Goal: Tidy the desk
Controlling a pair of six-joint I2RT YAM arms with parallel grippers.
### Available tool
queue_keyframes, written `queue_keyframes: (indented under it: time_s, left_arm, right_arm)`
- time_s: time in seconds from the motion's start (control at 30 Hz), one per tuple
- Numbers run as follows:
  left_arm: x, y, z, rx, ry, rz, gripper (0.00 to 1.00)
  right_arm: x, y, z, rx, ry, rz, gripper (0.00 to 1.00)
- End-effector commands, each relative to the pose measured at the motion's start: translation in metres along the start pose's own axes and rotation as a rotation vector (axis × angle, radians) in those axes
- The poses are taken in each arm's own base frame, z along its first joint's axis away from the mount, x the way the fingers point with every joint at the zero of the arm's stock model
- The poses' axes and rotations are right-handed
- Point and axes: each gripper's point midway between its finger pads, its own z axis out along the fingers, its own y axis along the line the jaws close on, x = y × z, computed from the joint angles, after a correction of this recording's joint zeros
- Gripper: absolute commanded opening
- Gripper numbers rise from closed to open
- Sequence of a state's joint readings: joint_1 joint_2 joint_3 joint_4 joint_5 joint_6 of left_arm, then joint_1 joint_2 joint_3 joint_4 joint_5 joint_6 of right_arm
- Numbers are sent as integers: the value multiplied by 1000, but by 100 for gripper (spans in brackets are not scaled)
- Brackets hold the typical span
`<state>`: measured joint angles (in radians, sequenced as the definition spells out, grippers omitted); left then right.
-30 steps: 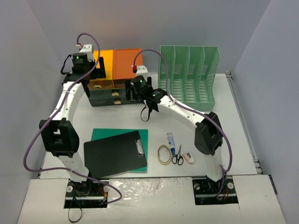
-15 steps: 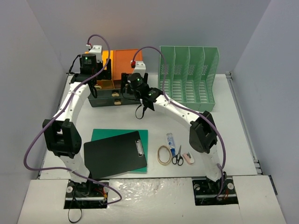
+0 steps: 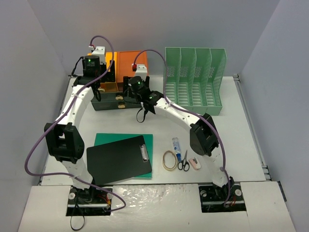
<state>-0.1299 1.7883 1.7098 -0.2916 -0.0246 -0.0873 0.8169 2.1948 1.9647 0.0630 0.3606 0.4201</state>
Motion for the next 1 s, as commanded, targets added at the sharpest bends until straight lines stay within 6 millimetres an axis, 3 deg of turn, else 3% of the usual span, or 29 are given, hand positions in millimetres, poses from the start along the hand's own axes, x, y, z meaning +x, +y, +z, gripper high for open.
queue_keyframes:
  time_s: [0.0, 0.23, 0.63, 0.97]
  left_arm:
    - [31, -6, 8, 12, 95, 22, 97]
    - [32, -6, 10, 17, 101, 22, 97]
    - [35, -6, 11, 17, 105, 20, 97]
    - [33, -2, 9, 11, 102, 15, 97]
  right_arm:
    - [-38, 9, -4, 33, -130, -15, 68]
    - [-21, 6, 0, 68, -110, -60, 65]
    - [-29, -10, -7, 208, -165, -132, 56]
    - [-34, -9, -8, 207, -170, -159, 8]
